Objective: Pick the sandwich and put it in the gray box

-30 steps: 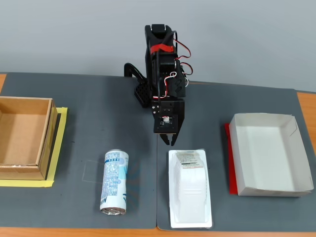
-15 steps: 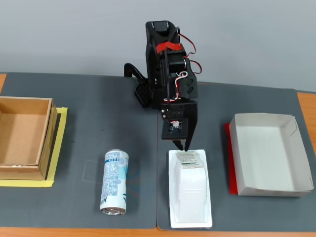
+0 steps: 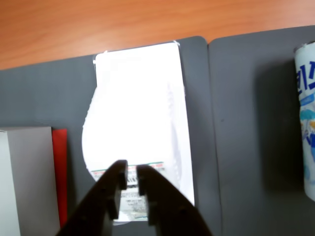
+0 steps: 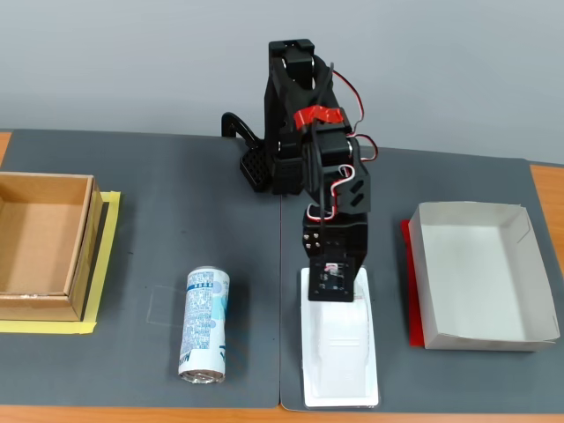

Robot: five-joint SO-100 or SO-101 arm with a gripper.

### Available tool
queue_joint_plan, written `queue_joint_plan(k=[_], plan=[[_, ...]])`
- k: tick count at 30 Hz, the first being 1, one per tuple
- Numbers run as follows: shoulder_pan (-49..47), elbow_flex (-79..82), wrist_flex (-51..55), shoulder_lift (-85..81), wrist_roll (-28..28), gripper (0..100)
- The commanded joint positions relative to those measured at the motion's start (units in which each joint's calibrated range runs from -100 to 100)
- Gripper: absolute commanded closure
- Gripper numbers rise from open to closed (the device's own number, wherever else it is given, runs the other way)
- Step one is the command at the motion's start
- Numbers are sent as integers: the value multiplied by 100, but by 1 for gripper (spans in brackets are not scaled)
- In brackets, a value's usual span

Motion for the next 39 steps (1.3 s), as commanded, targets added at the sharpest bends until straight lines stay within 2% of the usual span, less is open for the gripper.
queue_joint_plan(k=[1, 13, 26, 29, 34, 36, 39], plan=[[-45, -645, 135, 212, 55, 98], [-381, -1178, 135, 780, 91, 97], [-232, -1106, 179, 687, 123, 96], [-232, -1133, 482, 687, 123, 88], [-269, -1151, 908, 687, 128, 64], [-269, -1142, 925, 687, 154, 58], [-277, -1115, 908, 687, 294, 57]])
